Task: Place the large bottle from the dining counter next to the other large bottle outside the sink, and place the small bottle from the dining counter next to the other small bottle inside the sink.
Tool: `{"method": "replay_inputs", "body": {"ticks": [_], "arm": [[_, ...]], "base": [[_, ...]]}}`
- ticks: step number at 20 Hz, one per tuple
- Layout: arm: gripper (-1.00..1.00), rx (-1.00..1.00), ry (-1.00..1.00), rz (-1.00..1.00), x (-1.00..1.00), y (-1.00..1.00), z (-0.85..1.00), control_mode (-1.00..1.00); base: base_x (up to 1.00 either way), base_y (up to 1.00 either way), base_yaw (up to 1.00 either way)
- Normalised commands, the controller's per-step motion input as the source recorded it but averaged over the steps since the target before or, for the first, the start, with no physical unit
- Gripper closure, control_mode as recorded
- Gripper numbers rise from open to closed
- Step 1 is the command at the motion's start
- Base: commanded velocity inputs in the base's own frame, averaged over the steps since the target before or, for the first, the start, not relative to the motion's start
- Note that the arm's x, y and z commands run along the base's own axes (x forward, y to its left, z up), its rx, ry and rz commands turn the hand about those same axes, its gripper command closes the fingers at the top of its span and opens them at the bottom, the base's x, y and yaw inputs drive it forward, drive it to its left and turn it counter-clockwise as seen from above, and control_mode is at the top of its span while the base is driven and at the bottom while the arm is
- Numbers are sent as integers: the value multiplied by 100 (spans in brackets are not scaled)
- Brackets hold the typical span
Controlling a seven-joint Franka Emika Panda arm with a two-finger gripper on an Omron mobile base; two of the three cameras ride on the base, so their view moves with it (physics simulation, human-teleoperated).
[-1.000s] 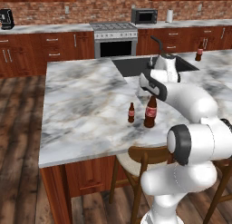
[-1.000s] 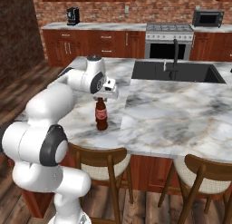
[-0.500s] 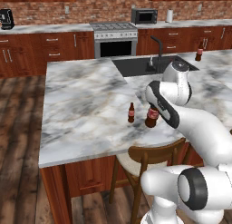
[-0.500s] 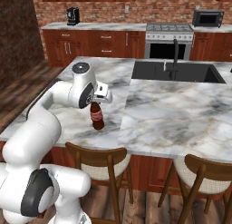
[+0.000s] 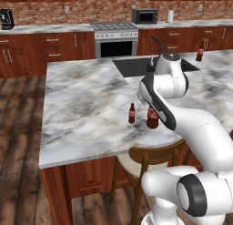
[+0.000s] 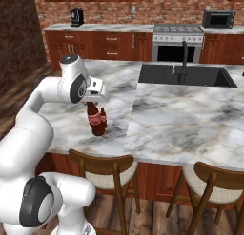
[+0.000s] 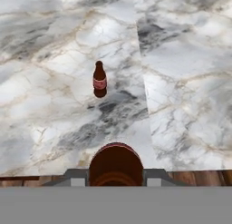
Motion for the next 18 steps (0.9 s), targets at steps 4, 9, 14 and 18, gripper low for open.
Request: {"method": "replay_inputs", "body": {"ticks": [4,9,14,18], "arm": [[100,0,18,1,-30,23,1,-100],[100,6,-2,0,-30,0,0,-100],[100,10,-16,0,-25,14,0,-100],[100,3,-4,0,-33,19,4,-100]], "base": [[0,0,0],[0,0,0],[0,0,0],[0,0,0]]}}
